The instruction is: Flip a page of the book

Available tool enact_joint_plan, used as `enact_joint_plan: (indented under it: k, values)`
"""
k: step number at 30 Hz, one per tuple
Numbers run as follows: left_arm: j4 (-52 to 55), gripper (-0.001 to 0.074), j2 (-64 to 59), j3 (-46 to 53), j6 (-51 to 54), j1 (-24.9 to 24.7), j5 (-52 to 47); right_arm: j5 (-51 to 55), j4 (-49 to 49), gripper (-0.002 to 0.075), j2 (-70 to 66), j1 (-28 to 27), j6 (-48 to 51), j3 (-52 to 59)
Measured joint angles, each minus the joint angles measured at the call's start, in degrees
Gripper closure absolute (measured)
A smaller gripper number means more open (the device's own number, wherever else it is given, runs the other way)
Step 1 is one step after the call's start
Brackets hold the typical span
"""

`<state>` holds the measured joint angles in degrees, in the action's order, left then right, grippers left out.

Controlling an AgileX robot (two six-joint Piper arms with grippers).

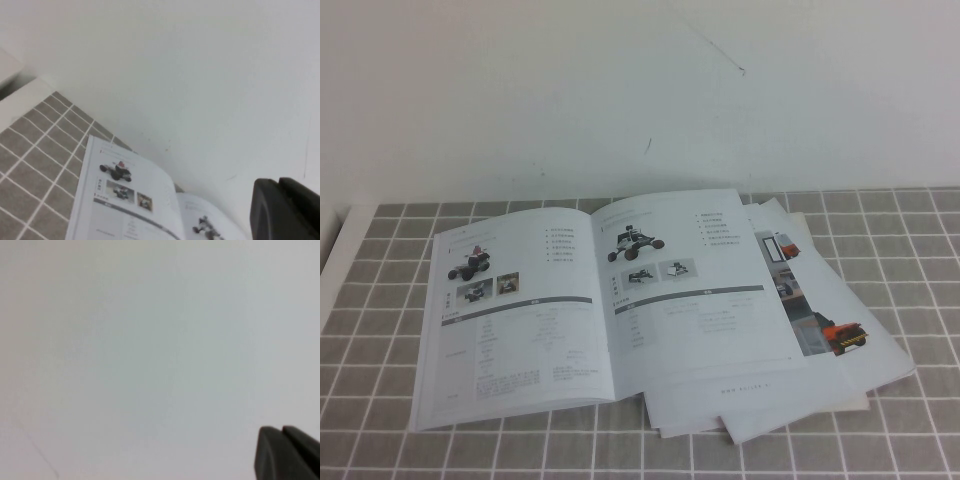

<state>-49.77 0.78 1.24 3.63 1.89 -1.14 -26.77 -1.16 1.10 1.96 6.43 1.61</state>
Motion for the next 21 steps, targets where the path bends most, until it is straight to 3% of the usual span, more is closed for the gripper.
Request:
enact_joint_plan:
  k: [6, 10, 17, 21]
  values:
    - [-10.62, 0.0738, 0.0, 0.0, -2.56, 0.0, 3.38, -13.9, 1.16, 0.0729, 0.0, 0.0, -4.49, 0.0]
    - [-12.01, 0.0738, 0.0, -3.75, -2.54, 0.0, 2.97, -16.4, 3.19, 0.0729, 0.0, 0.0, -8.56, -0.63]
    - [-8.75, 0.0738, 0.0, -20.37, 9.49, 0.0, 2.99, -14.47, 4.43, 0.0729, 0.0, 0.0, -9.7, -15.15]
    - [-5.78, 0.0738, 0.0, -30.91, 24.36, 0.0, 3.51, -0.76, 4.43, 0.0729, -1.65, 0.0, -10.9, -29.91]
